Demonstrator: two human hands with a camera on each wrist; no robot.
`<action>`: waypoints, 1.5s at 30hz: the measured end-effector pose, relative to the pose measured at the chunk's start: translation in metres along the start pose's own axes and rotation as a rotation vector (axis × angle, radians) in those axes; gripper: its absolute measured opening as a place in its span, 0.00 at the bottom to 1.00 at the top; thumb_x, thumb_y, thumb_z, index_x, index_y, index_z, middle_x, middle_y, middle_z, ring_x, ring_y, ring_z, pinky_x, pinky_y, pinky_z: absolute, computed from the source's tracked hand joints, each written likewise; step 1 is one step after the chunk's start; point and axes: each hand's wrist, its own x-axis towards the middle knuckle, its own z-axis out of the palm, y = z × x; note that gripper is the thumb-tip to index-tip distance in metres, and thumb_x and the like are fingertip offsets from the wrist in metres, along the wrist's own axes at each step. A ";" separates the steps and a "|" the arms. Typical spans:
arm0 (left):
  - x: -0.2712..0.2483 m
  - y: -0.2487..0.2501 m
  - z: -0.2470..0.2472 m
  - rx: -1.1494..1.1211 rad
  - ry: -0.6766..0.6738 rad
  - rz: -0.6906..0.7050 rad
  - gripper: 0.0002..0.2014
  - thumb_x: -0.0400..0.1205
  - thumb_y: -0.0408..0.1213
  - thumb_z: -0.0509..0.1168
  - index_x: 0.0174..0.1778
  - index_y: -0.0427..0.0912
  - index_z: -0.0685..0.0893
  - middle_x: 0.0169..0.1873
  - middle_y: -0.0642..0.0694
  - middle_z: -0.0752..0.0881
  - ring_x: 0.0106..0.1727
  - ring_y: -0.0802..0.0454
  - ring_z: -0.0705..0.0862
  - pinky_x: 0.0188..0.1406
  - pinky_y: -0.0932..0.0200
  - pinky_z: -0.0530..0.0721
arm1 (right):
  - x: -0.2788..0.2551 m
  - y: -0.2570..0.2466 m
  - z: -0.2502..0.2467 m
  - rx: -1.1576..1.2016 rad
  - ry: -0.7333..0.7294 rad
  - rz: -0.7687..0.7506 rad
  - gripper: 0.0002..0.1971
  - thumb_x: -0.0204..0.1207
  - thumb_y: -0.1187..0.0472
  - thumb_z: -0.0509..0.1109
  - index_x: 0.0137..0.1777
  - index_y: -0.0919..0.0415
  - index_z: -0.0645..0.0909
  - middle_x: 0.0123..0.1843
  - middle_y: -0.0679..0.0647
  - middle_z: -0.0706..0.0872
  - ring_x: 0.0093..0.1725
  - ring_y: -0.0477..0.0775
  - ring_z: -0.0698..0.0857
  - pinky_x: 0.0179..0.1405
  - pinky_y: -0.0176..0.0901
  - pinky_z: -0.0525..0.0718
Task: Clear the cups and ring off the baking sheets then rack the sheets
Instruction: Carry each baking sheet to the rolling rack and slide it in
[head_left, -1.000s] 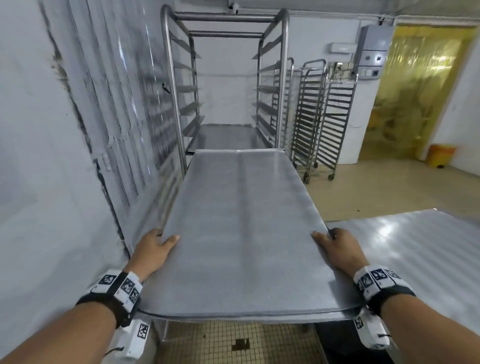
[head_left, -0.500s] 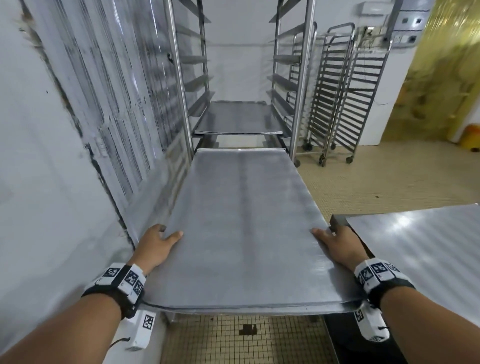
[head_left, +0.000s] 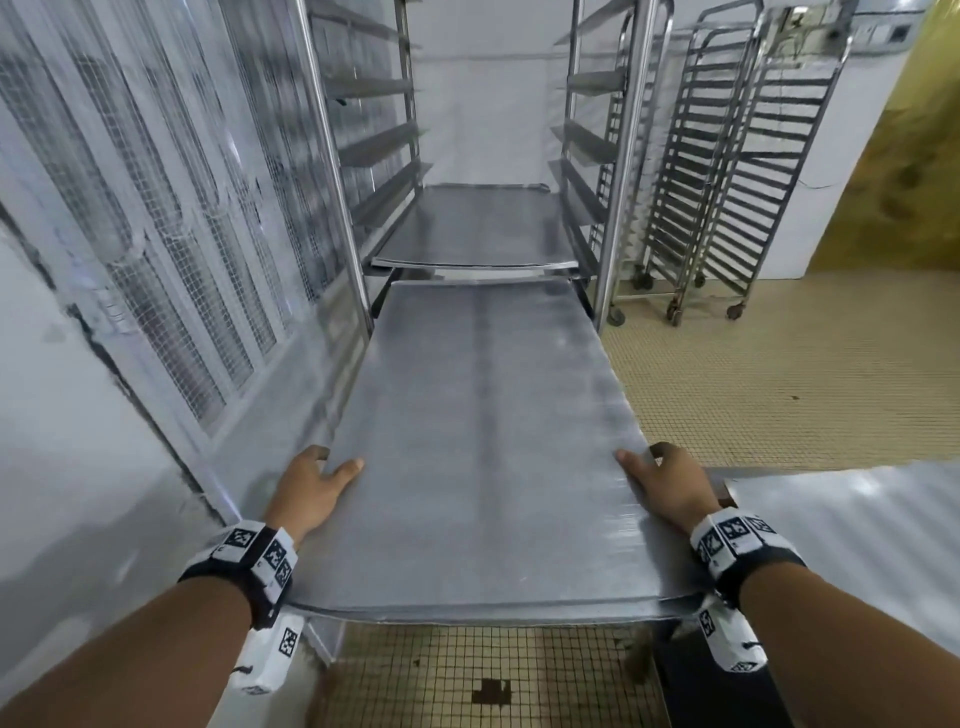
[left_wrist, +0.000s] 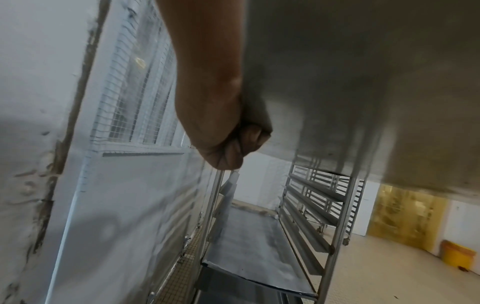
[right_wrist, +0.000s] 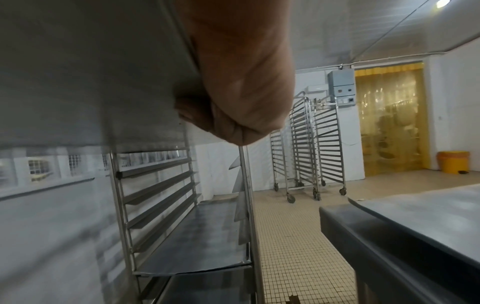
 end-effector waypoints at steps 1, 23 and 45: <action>0.006 0.001 0.004 0.001 0.002 -0.009 0.34 0.80 0.51 0.75 0.76 0.32 0.76 0.74 0.31 0.79 0.73 0.34 0.80 0.70 0.46 0.77 | 0.011 0.002 0.003 -0.015 -0.009 0.004 0.23 0.76 0.37 0.70 0.42 0.60 0.79 0.36 0.53 0.87 0.44 0.63 0.87 0.49 0.51 0.83; 0.177 0.030 0.058 -0.046 -0.003 -0.016 0.34 0.79 0.54 0.75 0.75 0.37 0.76 0.73 0.35 0.80 0.71 0.36 0.81 0.71 0.42 0.79 | 0.177 -0.023 0.048 0.016 -0.034 0.099 0.25 0.77 0.37 0.70 0.53 0.62 0.82 0.46 0.57 0.88 0.47 0.62 0.86 0.49 0.51 0.82; 0.357 0.070 0.077 -0.153 -0.114 0.054 0.16 0.78 0.54 0.75 0.51 0.48 0.82 0.47 0.47 0.91 0.49 0.45 0.91 0.55 0.40 0.90 | 0.307 -0.092 0.073 -0.013 -0.012 0.179 0.29 0.80 0.40 0.69 0.67 0.66 0.81 0.57 0.61 0.87 0.55 0.65 0.86 0.52 0.46 0.77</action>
